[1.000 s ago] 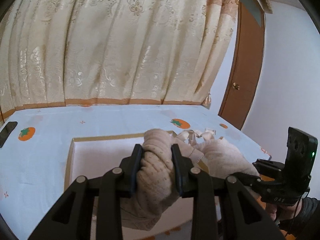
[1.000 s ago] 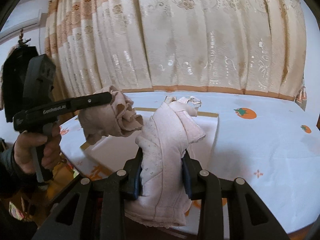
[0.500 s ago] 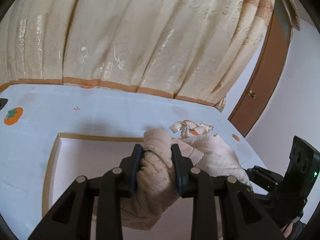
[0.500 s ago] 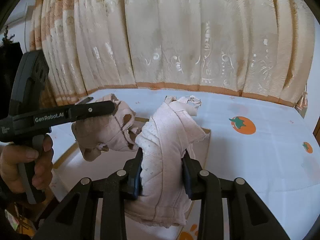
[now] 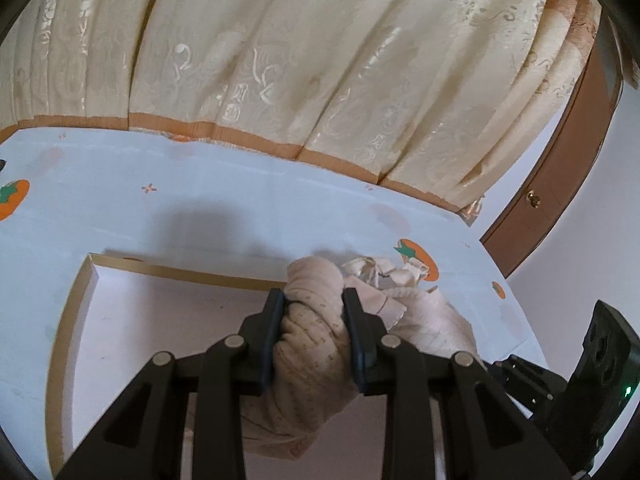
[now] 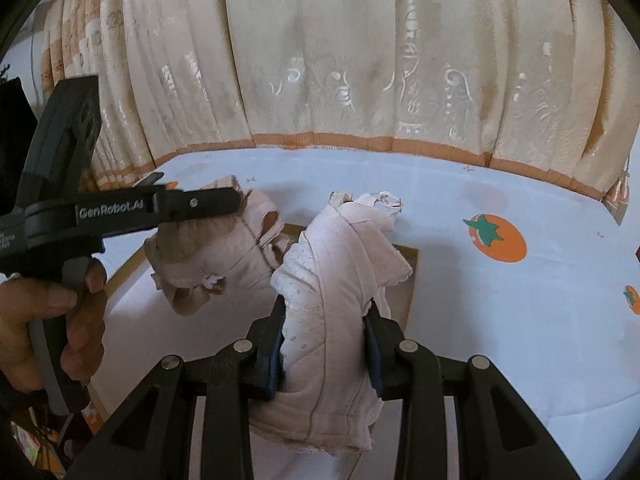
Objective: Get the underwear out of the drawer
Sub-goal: 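Lower both garments into the tray and open both grippers, then withdraw both grippers from the tray and move down toward the drawer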
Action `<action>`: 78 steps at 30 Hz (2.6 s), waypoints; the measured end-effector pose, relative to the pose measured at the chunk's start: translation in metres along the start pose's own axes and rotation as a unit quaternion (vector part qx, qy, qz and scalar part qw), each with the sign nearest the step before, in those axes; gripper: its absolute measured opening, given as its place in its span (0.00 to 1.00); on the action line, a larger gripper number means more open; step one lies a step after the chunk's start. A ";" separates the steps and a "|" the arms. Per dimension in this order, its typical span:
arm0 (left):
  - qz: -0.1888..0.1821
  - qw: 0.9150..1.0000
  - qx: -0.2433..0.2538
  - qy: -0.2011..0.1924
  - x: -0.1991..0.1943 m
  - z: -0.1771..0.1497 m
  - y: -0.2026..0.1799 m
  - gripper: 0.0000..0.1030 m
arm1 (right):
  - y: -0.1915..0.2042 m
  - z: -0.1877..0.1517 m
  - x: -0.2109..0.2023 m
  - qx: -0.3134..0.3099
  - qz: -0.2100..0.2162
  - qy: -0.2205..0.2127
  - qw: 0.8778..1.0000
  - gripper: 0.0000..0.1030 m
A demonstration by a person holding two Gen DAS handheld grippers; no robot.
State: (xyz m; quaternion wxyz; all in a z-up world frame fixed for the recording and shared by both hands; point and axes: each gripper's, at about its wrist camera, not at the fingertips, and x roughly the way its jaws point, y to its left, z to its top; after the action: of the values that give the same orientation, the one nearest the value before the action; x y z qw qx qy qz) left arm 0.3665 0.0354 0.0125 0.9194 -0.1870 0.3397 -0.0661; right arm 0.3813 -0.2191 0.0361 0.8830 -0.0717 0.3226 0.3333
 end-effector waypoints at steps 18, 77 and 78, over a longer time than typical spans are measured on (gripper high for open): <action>-0.004 1.000 0.002 0.024 0.022 -0.004 0.000 0.44 | -0.003 -0.001 0.022 -0.005 -0.028 0.033 0.999 0.52; 0.063 0.974 0.162 0.144 -0.147 -0.246 0.062 0.59 | 0.132 -0.192 -0.102 -0.077 0.139 0.022 0.987 0.63; 0.075 0.972 0.162 0.152 -0.141 -0.248 0.064 0.59 | 0.133 -0.193 -0.102 -0.079 0.141 0.022 0.987 0.63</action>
State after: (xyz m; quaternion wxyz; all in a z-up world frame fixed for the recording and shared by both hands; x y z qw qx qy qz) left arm 0.0978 0.0554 -0.1011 0.8771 0.0025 0.4737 -0.0790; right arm 0.1382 -0.2379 -0.0399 0.8116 -0.1024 0.3212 0.4772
